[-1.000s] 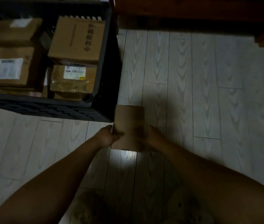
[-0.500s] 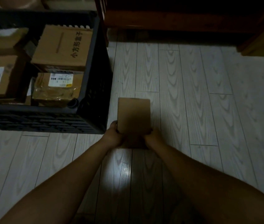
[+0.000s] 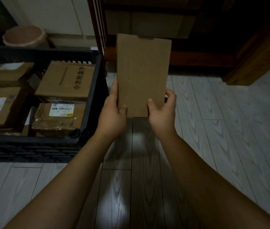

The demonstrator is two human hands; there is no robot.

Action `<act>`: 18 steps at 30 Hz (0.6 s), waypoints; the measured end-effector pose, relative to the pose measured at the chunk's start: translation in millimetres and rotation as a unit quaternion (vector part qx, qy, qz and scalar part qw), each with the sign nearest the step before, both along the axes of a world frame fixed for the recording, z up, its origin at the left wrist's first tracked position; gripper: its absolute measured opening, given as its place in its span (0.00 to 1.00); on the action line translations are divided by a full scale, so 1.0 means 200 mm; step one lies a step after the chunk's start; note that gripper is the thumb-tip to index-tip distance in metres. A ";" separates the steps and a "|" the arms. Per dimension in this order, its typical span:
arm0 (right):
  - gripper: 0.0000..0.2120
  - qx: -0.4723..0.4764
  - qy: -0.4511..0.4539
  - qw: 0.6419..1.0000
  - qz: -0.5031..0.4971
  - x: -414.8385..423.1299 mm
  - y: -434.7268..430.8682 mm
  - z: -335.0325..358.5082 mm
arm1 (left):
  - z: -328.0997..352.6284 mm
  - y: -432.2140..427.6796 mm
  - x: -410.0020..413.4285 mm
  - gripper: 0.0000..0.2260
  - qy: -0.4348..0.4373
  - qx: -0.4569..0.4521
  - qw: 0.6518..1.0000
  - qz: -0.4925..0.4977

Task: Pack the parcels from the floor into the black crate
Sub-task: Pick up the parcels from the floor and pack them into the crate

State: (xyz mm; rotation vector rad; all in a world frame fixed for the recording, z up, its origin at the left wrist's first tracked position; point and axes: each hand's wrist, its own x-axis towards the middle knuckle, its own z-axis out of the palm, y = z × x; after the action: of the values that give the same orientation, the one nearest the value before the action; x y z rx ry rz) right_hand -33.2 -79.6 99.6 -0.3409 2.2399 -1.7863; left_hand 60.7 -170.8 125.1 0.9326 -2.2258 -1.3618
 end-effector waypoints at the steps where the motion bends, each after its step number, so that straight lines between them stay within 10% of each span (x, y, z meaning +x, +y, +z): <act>1: 0.25 -0.013 0.002 1.000 -0.001 0.00 -0.02 0.03 | 0.03 -0.01 0.00 0.33 0.009 -0.004 1.000 0.003; 10: 0.26 -0.034 0.039 0.999 -0.001 0.02 -0.11 0.25 | 0.24 -0.07 0.02 0.33 0.041 -0.002 0.998 0.043; 18: 0.27 0.023 0.027 0.999 0.018 0.12 -0.07 1.06 | 1.09 -0.12 0.10 0.36 0.008 0.049 0.999 0.008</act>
State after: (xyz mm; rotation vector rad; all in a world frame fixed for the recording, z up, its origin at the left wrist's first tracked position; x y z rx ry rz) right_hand -8.9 -94.0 310.9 -0.4232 2.2916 -1.7250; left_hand 81.3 -195.8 342.8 0.9675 -2.1523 -1.4787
